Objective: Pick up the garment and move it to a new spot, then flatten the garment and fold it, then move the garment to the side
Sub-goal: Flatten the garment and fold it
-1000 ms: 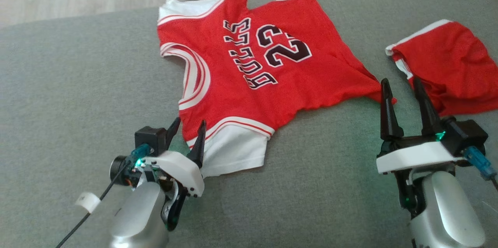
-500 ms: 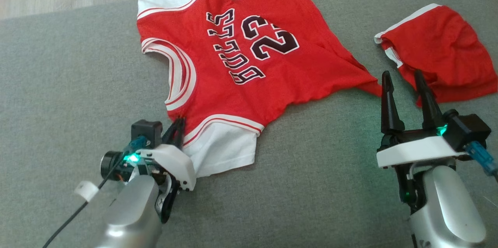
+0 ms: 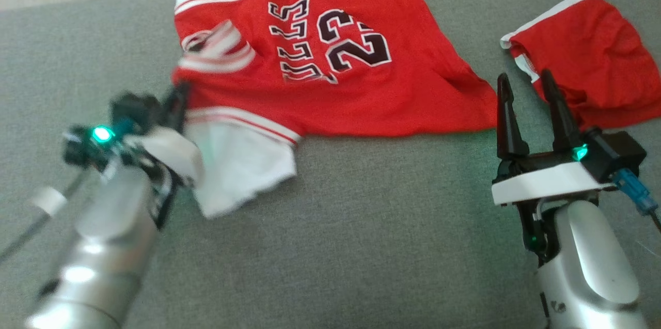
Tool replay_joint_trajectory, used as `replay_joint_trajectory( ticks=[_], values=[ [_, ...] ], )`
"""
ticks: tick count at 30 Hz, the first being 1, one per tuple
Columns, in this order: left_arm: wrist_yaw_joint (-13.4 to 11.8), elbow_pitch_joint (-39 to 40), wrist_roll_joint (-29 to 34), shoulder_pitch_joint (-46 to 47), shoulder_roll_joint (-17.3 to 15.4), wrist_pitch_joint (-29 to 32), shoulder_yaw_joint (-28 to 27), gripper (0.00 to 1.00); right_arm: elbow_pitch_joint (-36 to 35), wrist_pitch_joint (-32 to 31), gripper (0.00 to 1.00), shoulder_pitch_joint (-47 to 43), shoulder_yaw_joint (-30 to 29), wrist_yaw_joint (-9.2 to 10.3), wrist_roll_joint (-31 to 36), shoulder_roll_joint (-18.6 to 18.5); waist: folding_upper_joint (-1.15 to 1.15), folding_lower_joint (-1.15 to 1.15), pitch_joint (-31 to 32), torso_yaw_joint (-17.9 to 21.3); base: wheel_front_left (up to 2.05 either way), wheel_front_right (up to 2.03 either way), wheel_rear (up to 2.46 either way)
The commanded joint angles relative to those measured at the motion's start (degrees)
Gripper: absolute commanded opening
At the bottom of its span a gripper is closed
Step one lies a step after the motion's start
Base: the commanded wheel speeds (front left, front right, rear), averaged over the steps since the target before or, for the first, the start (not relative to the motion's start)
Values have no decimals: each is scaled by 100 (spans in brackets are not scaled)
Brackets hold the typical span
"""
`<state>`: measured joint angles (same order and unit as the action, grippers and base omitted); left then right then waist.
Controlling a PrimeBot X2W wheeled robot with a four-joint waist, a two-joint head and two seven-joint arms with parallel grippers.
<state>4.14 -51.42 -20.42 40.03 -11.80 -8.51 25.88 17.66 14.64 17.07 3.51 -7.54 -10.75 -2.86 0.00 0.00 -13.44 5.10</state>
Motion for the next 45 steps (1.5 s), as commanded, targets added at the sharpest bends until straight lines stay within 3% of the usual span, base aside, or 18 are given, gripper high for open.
replay_joint_trajectory(
  ticks=[1,9,13,14,15,22,29,37,45],
  values=[
    [35,54,52,331,-310,20,-157,0,-189,36,100,189,145,5,-13,-2,0,0,-51,30,0,0,0],
    [105,-454,211,1005,-931,216,-106,0,-134,36,100,283,232,5,-47,-2,0,0,-207,141,0,0,0],
    [154,-741,186,1106,-1037,244,-81,2,-94,36,100,304,203,5,-31,-2,0,0,-226,150,0,0,0],
    [163,-788,177,1110,-1021,221,-68,64,-81,36,100,304,191,5,-21,-2,0,0,-221,143,0,0,0],
    [173,-829,148,1104,-992,182,-72,100,-69,36,100,301,179,5,-11,-2,0,0,-210,131,0,0,0],
    [111,-899,-113,923,-744,-428,-254,100,-128,36,100,286,194,5,-6,-2,0,0,-18,1,0,0,0],
    [-68,-260,-433,523,-509,-641,-696,100,-175,36,100,121,157,5,30,-2,0,0,272,-241,0,0,0],
    [-364,1840,-416,-853,-105,-647,-1489,100,-167,36,100,-156,139,5,21,-2,0,0,711,-589,0,0,0],
    [-356,2784,-249,-2485,484,-648,-1747,100,-67,36,100,-565,229,5,-33,-2,0,0,1070,-695,0,0,0]
  ],
)
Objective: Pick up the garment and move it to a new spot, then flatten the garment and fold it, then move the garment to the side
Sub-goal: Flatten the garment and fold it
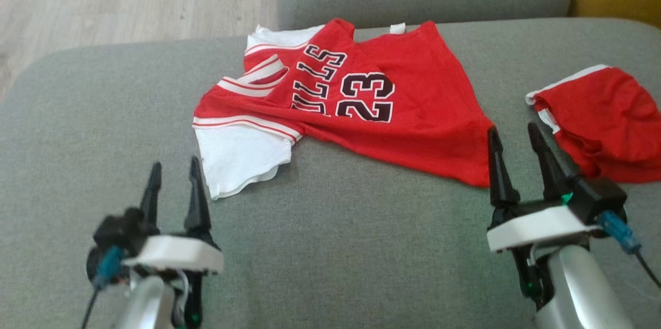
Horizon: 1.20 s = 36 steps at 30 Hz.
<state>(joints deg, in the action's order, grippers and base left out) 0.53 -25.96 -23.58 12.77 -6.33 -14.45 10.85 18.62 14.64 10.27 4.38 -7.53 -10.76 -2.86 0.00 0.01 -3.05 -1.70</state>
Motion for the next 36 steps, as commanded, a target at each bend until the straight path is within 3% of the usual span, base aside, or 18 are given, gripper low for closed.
replay_joint_trajectory(
  ticks=[1,14,27,36],
  values=[
    [9,302,90,137,-11,-54,-263,100,-162,36,100,93,152,4,-37,-2,0,-1,45,-13,0,0,0],
    [194,377,291,-52,287,-54,-424,100,-250,36,100,132,246,4,-77,-2,0,-1,-50,105,0,0,0],
    [70,-1535,405,1009,-40,711,-350,100,-312,36,100,328,318,4,-85,-2,0,-1,-543,404,0,0,0],
    [88,-2345,466,1313,-191,1084,-214,100,-352,36,100,366,259,4,-113,-2,0,-1,-715,518,0,0,0]
  ],
)
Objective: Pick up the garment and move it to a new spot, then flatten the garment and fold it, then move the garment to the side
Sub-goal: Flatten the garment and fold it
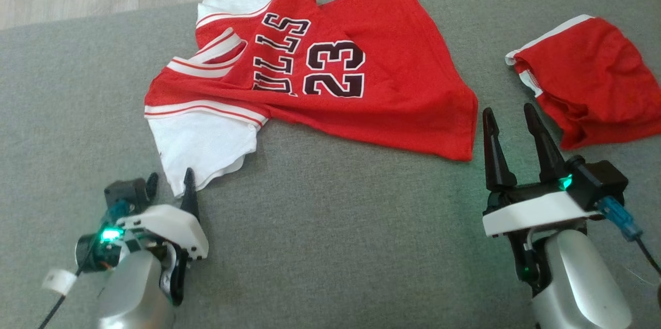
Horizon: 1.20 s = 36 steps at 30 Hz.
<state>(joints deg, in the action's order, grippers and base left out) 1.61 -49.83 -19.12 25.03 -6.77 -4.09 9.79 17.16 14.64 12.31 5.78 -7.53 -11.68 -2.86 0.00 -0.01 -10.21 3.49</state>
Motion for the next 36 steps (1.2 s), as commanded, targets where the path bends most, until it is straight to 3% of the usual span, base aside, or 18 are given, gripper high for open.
replay_joint_trajectory(
  ticks=[1,2,3,4,10,17,27,36],
  values=[
    [25,-19,19,102,-147,78,-79,100,-204,36,100,160,118,4,-22,-2,0,1,1,3,0,0,0],
    [67,-77,13,111,-145,109,-53,100,-200,36,100,159,122,4,-22,-2,0,1,4,7,0,0,0],
    [107,-128,9,118,-140,137,-24,65,-191,36,100,164,128,4,-22,-2,0,1,11,11,0,0,0],
    [148,-167,6,126,-141,152,4,0,-181,36,100,174,134,4,-24,-2,0,1,21,16,0,0,0],
    [282,-101,-123,135,-126,-265,-27,0,-26,36,100,176,174,4,-12,-2,0,1,156,30,0,0,0],
    [245,503,-182,152,-154,-1009,-216,0,577,28,100,163,162,4,87,-1,0,1,288,-41,0,0,0],
    [223,2258,187,-251,-49,-1089,-517,0,1760,-490,100,613,-63,4,-68,-1,0,1,215,-229,0,0,0],
    [308,2840,567,-449,71,-1090,-571,0,2723,-685,100,1113,42,4,-271,-1,0,1,133,-391,0,0,0]
  ],
)
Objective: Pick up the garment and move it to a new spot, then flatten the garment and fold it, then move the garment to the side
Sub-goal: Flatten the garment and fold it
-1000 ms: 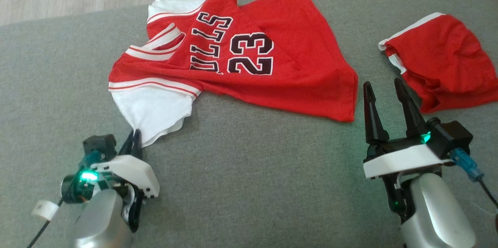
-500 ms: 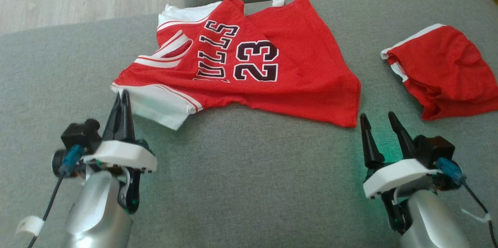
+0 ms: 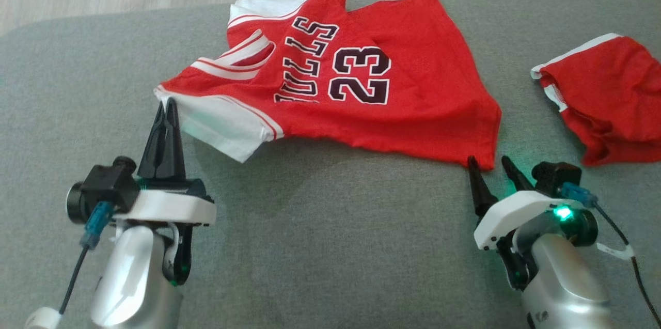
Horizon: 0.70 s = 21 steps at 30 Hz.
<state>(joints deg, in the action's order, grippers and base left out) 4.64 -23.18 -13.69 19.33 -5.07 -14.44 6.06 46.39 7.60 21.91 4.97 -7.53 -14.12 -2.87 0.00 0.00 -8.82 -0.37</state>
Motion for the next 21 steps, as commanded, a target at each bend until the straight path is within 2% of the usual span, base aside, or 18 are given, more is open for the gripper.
replay_joint_trajectory(
  ticks=[1,7,8,9,10,16,21],
  values=[
    [17,224,52,115,-83,-55,-212,0,-81,-7,100,197,136,4,-28,0,0,0,-17,-24,0,0,0],
    [92,423,177,101,2,-55,-279,0,514,-92,100,377,332,4,-230,0,0,0,-49,-98,0,0,0],
    [103,433,191,101,12,-55,-293,0,582,-113,85,398,409,4,-327,0,0,0,-49,-102,0,0,0],
    [114,435,204,99,20,-55,-309,0,631,-118,29,422,504,4,-408,0,0,0,-46,-101,0,0,0],
    [123,429,217,96,25,-55,-325,0,652,-78,0,446,590,4,-475,0,0,0,-42,-96,0,0,0],
    [176,358,241,21,44,-55,-470,0,698,499,0,648,687,4,-655,0,0,0,67,2,0,0,0],
    [212,401,50,-39,64,-55,-647,0,376,700,0,732,559,4,-581,0,0,0,196,94,0,0,0]
  ],
)
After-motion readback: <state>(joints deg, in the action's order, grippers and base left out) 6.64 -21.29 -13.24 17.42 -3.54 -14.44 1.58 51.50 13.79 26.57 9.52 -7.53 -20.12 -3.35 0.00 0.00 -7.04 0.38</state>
